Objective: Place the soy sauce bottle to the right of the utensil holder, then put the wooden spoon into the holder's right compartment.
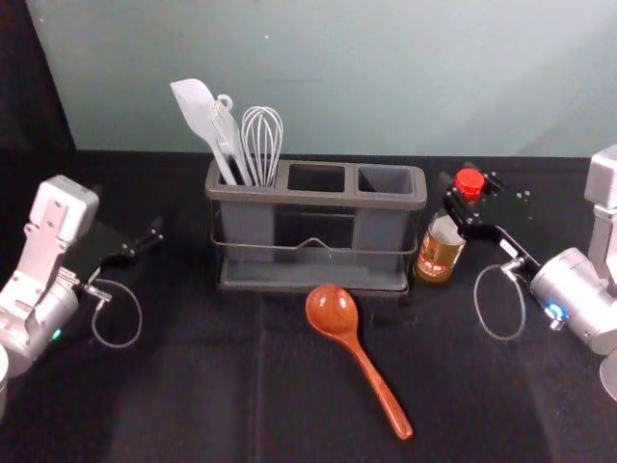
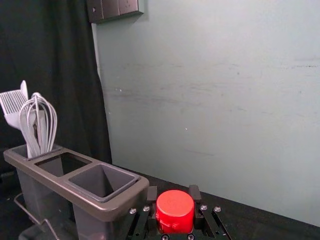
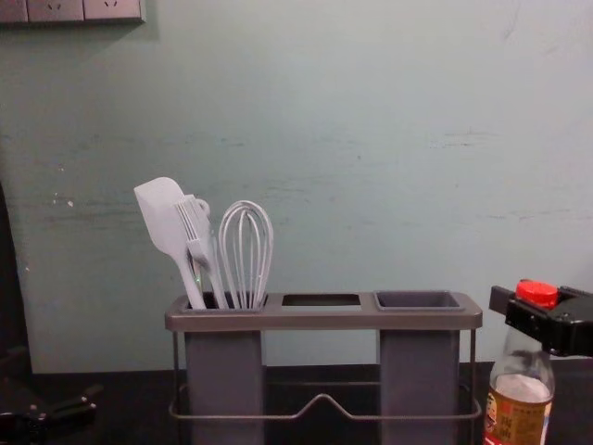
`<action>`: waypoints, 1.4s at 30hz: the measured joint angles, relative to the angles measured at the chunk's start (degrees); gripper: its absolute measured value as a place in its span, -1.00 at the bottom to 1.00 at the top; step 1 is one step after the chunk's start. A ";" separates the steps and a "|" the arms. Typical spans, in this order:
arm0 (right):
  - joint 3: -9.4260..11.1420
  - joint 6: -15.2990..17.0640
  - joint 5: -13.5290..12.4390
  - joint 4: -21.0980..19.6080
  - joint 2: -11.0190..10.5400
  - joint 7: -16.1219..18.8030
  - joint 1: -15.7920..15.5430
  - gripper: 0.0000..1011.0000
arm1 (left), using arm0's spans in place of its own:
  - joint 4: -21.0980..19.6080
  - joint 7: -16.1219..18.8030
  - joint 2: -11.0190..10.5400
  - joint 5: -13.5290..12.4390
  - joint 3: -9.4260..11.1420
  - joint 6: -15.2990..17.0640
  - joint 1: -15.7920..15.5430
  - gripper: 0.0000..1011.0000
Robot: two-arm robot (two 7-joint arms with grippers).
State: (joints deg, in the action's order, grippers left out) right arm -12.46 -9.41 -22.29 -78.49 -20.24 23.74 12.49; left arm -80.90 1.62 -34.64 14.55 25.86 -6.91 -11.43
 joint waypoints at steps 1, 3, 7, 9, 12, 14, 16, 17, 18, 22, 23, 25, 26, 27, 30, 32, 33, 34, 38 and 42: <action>-0.05 -0.07 0.09 0.27 0.11 0.09 0.11 -0.25 | 0.00 0.00 0.00 0.00 0.00 0.00 0.00 0.99; -0.07 -0.14 0.21 0.56 0.23 0.11 0.28 -0.22 | 0.00 0.00 0.00 0.00 0.00 0.00 0.00 0.99; 0.18 -0.27 0.08 0.41 0.37 0.15 0.21 0.00 | 0.00 0.00 0.00 0.00 0.00 0.00 0.00 0.99; 0.41 -0.28 -0.18 -0.01 0.36 0.17 0.05 0.10 | 0.00 0.00 0.00 0.00 0.00 0.00 0.00 0.99; 1.14 -0.31 -0.72 -2.01 0.06 0.16 -0.72 0.29 | 0.00 0.00 0.00 0.00 0.00 0.00 0.00 0.99; 1.51 -0.30 -0.93 -3.04 -0.24 0.14 -1.15 0.46 | 0.00 0.00 0.00 0.00 0.00 0.00 0.00 0.99; 1.88 -0.18 -1.09 -4.11 -0.58 0.12 -1.62 0.53 | 0.00 0.00 0.00 0.00 0.00 0.00 0.00 0.99; 2.21 0.09 -1.15 -5.17 -0.94 -0.06 -2.14 0.61 | 0.00 0.00 0.00 0.00 0.00 0.00 0.00 0.99; 2.39 0.24 -1.22 -5.76 -1.11 -0.16 -2.44 0.67 | 0.00 0.00 0.00 0.00 0.00 0.00 0.00 0.99; 3.21 1.12 -1.43 -8.82 -2.29 -0.63 -4.29 0.87 | 0.00 0.00 0.00 0.00 0.00 0.00 0.00 0.99; 3.49 1.44 -1.43 -10.03 -2.77 -0.75 -5.12 0.93 | 0.00 0.00 0.00 0.00 0.00 0.00 0.00 0.99; 3.80 1.62 -1.44 -11.05 -3.17 -0.97 -5.88 0.99 | 0.00 0.00 0.00 0.00 0.00 0.00 0.00 0.99; 3.99 1.70 -1.45 -11.64 -3.41 -1.02 -6.31 0.99 | 0.00 0.00 0.00 0.00 0.00 0.00 0.00 0.99; 4.13 1.75 -1.46 -12.20 -3.61 -1.03 -6.74 0.99 | 0.00 0.00 0.00 0.00 0.00 0.00 0.00 0.99; 4.85 1.78 -1.55 -14.52 -4.59 -0.99 -8.66 0.99 | 0.00 0.00 0.00 0.00 0.00 0.00 0.00 0.99; 5.11 1.77 -1.57 -15.38 -4.94 -0.98 -9.33 0.99 | 0.00 0.00 0.00 0.00 0.00 0.00 0.00 0.99; 5.24 1.77 -1.58 -15.79 -5.12 -0.99 -9.71 0.99 | 0.00 0.00 0.00 0.00 0.00 0.00 0.00 0.99; 5.39 1.75 -1.60 -16.57 -5.40 -0.97 -10.33 0.99 | 0.00 0.00 0.00 0.00 0.00 0.00 0.00 0.99; 5.65 1.75 -1.58 -18.43 -6.20 -0.72 -11.85 0.99 | 0.00 0.00 0.00 0.00 0.00 0.00 0.00 0.99; 5.65 1.95 -1.49 -20.17 -6.93 -0.34 -13.19 0.99 | 0.00 0.00 0.00 0.00 0.00 0.00 0.00 0.99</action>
State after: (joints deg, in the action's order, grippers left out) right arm -6.81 -7.46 -23.79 -98.66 -27.17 23.39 -0.70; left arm -80.90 1.62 -34.65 14.55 25.86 -6.90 -11.43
